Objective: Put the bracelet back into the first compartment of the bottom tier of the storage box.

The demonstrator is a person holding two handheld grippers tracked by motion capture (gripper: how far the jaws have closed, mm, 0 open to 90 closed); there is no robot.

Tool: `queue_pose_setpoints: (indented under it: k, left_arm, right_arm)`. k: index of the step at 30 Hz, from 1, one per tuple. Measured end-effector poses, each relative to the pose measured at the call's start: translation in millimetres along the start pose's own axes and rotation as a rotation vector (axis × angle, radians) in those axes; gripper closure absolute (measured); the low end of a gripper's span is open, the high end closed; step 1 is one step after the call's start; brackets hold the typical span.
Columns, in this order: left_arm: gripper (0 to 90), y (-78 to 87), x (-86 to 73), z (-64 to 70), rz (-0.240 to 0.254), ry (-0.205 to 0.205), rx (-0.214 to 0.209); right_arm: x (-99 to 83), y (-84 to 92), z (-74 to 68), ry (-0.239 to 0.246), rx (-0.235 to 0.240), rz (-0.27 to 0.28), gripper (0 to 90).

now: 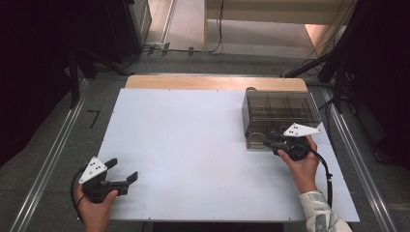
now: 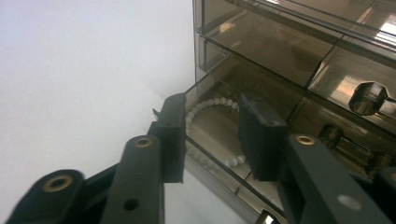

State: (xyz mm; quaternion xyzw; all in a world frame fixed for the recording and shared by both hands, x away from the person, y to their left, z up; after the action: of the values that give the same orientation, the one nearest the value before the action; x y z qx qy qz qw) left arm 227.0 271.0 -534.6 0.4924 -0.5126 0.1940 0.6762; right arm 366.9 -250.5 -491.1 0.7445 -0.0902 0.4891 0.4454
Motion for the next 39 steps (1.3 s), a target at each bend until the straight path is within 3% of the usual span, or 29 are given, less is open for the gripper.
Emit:
queue_pose_setpoints:
  k: [26,34,39]
  left_arm:
    - [4.5,0.1,0.0,-0.2,0.000,-0.003,0.002]
    - [4.5,0.1,-0.1,-0.2,-0.001,-0.004,0.002]
    - [4.5,-0.1,-0.1,-0.1,-0.002,-0.005,0.000]
  right_arm:
    - [-16.7,14.0,-0.6,-0.016,-0.037,0.008,43.6]
    - [-20.3,21.2,3.9,-0.030,-0.080,0.014,29.7]
    - [-23.1,24.8,6.3,-0.041,-0.093,0.020,25.9]
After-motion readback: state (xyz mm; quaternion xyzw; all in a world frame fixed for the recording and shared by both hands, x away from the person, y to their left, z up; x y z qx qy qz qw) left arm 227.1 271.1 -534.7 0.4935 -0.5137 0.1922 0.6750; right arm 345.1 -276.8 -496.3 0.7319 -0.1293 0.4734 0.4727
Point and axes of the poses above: each handheld gripper's, and its own axes: y roughly backward along the jaws, x roughly out of its top, z roughly to its right, the point moved 4 cm from there along -y, roughly forward along the jaws, and after that the axes turned 9 degrees about -y, right-handed, at the moved point
